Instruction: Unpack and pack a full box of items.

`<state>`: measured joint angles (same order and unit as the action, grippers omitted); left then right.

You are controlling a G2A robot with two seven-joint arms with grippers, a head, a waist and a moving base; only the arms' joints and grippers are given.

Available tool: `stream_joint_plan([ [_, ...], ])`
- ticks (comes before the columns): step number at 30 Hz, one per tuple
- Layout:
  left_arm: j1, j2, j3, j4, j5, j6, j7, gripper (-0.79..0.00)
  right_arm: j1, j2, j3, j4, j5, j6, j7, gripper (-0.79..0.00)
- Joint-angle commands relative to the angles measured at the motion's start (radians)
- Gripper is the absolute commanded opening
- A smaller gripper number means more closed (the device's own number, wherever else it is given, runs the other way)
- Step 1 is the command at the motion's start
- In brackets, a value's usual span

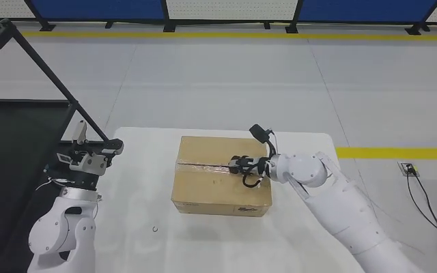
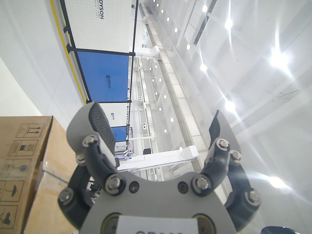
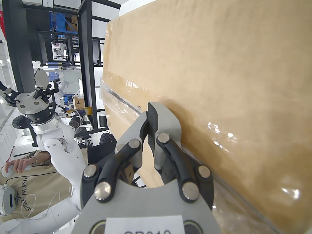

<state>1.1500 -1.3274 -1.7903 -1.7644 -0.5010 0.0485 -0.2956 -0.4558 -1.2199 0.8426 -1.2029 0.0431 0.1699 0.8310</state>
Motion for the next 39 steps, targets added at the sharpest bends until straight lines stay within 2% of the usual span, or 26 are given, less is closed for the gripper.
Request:
stream_joint_plan([
  [1,0.000,0.001,0.001,0.004,-0.004,-0.002,0.002,0.000,0.013,-0.009,-0.014,0.011,0.003,0.001,-0.001,-0.785],
  [15,0.033,0.010,-0.025,0.006,-0.042,-0.022,0.016,0.000,0.093,-0.077,-0.115,0.100,0.012,-0.017,-0.011,-0.785],
  [39,0.077,0.029,-0.080,0.006,-0.101,-0.030,-0.007,0.000,0.166,-0.200,-0.209,0.239,0.065,-0.071,-0.094,-0.785],
])
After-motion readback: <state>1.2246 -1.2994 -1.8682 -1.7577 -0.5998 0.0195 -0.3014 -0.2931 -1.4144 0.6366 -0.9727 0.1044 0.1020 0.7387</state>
